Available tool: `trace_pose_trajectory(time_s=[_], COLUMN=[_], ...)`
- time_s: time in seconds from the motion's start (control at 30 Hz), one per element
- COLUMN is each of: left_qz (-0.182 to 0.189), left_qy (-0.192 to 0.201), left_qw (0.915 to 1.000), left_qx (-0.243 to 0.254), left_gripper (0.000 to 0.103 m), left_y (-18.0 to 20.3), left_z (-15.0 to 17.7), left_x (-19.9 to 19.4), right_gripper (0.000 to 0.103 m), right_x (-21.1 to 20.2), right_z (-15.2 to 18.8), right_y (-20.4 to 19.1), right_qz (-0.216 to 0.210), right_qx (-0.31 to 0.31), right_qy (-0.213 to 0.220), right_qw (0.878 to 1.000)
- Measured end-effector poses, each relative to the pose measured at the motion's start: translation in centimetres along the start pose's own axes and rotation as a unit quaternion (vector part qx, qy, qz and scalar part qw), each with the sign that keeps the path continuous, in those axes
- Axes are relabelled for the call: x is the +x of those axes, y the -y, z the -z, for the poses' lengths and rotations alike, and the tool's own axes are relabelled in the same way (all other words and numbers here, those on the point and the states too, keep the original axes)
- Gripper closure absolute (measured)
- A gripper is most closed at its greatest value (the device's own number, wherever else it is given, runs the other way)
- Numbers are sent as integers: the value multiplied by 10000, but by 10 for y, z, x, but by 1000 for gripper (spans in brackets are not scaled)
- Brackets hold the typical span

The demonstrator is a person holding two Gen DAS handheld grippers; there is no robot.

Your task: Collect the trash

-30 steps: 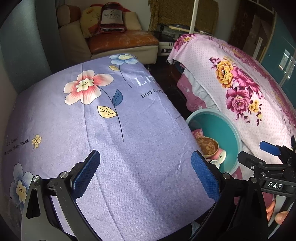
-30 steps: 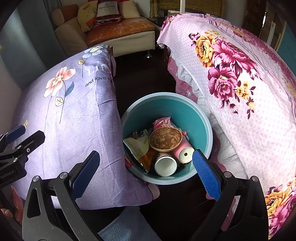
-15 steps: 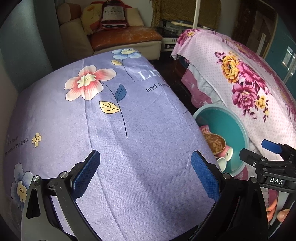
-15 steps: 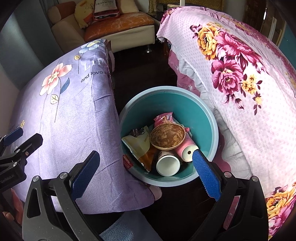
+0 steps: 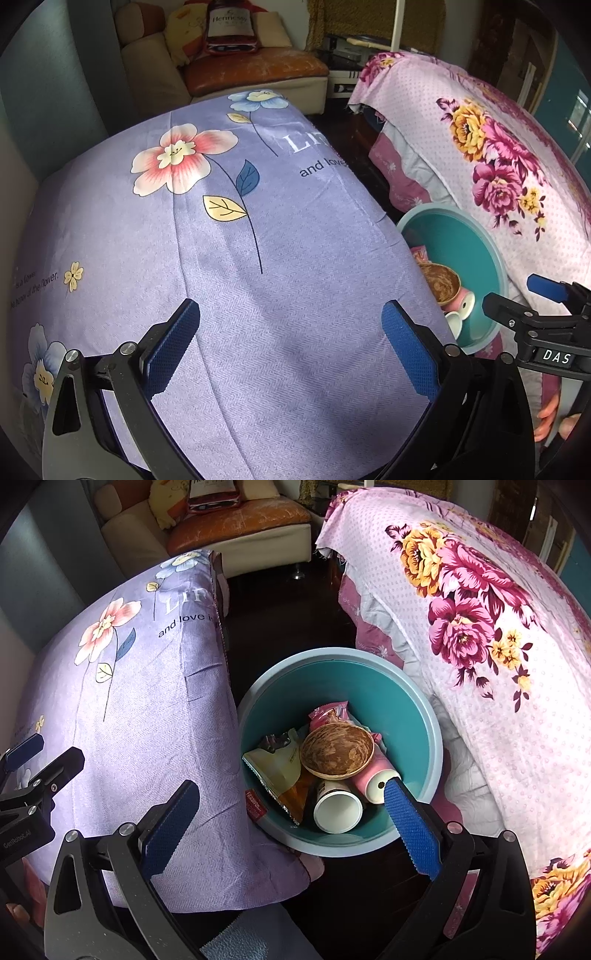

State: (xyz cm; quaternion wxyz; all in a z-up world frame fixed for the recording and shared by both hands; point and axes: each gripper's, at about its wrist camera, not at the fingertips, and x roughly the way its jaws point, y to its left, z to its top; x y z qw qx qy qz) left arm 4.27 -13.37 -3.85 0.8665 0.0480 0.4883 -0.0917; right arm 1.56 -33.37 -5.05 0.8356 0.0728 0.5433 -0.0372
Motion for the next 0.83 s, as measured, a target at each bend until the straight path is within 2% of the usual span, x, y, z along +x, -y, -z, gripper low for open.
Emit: trace_pose_trajectory(time_s=[0.83], left_qz=[17], left_qy=[-268], left_qw=[9994], left_qx=[-235], left_gripper=[4], left_y=[-14], left_z=[7], left_x=[19], right_gripper=[7], right_x=[11], right_z=[-3], right_y=[-15], right_qz=[150], right_qx=[-157], right_qy=[-126], right_qw=[9997])
